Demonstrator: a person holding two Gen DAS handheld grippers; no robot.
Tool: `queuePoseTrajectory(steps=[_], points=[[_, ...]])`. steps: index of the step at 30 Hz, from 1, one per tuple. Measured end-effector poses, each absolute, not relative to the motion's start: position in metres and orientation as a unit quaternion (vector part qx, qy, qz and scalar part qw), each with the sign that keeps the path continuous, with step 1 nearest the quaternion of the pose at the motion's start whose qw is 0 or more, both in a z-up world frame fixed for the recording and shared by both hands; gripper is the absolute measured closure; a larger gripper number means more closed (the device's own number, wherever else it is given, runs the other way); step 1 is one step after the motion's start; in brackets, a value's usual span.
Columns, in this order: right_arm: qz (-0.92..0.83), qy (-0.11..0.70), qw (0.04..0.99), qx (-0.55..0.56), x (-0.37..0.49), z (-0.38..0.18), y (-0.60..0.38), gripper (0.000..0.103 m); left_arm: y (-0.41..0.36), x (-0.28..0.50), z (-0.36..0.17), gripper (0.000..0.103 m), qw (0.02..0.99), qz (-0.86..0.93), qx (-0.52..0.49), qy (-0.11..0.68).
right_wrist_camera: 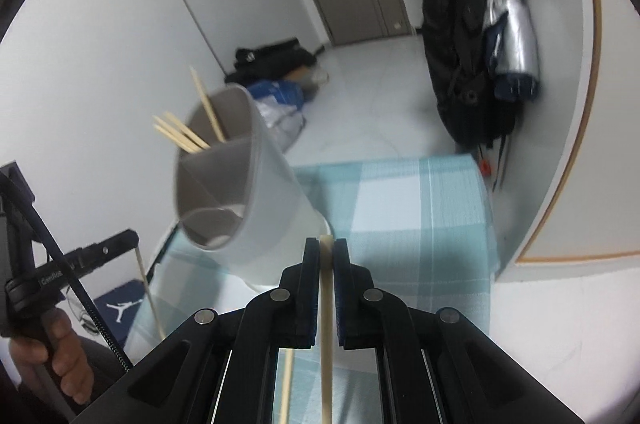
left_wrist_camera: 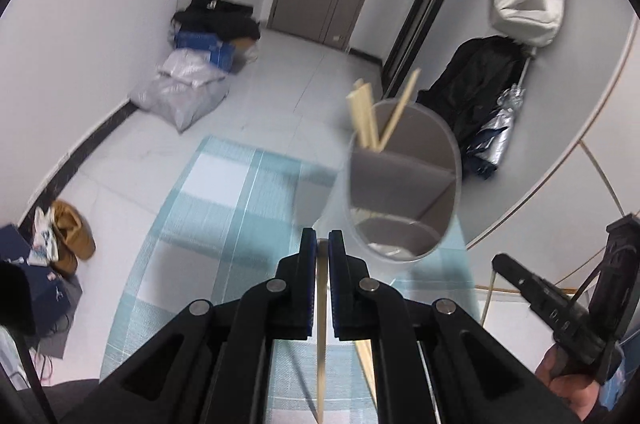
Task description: Organize utensils
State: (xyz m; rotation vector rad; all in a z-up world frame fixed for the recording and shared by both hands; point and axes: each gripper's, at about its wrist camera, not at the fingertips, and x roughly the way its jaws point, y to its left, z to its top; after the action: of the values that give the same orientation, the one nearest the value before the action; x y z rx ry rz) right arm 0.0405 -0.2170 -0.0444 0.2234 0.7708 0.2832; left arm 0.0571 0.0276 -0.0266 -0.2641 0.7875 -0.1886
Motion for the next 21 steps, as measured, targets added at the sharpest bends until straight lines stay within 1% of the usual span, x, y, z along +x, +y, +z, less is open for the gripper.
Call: queuePoseTrajectory(steps=[6,11,17,21], points=[[0.139,0.339,0.926,0.090,0.015,-0.031,-0.205,0.097,0.023,0.041,-0.004,0.100,0.928,-0.103,-0.102,0.343],[0.145,0.307,0.937,0.081,0.001,-0.018,-0.199,0.097,0.020,0.036,0.008,0.100,0.929,-0.112,-0.093,0.340],[0.148,0.280,0.944,0.089,-0.009,-0.007,-0.201,0.097,0.011,0.029,0.024,0.100,0.932,-0.125,-0.070,0.333],[0.151,0.262,0.948,0.097,-0.012,0.005,-0.203,0.097,0.008,0.029,0.039,0.100,0.932,-0.139,-0.071,0.326]])
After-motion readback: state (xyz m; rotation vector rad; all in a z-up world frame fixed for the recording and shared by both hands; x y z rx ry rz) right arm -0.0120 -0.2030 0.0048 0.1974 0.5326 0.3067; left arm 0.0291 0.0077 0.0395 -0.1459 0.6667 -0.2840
